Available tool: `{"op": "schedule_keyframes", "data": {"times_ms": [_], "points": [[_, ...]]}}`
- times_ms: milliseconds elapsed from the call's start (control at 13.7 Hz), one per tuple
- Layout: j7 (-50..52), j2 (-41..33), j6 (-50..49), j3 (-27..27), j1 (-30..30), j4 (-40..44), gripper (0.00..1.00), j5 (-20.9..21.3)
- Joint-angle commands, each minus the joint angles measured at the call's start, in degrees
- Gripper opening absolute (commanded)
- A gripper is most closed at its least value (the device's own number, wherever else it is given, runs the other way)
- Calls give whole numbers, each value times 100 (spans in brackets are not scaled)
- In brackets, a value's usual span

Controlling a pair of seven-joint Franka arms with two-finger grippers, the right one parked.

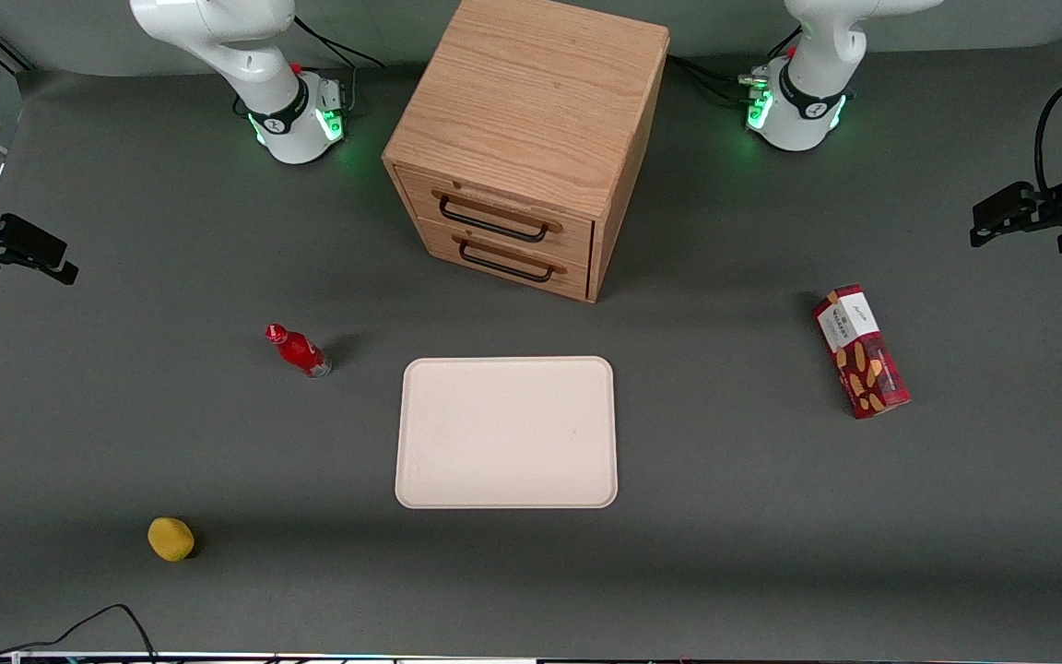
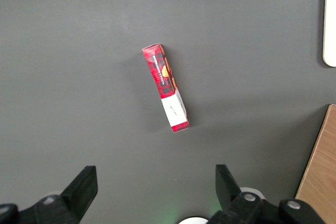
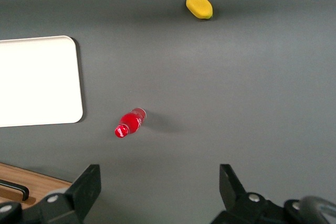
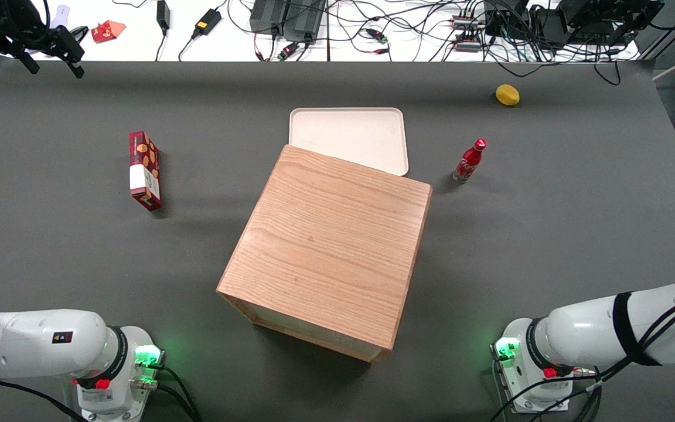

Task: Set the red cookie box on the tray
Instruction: 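Move the left gripper down over the red plaid cookie box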

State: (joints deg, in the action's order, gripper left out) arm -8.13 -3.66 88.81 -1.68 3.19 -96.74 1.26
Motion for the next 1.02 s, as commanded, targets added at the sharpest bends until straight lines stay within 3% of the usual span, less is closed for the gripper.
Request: {"op": "schedule_keyframes", "data": {"times_ms": [0,949], "points": [[-127,-47,-197,-26,15,103,100,-47],[-4,15,-497,-158,15,51,100,287]]}}
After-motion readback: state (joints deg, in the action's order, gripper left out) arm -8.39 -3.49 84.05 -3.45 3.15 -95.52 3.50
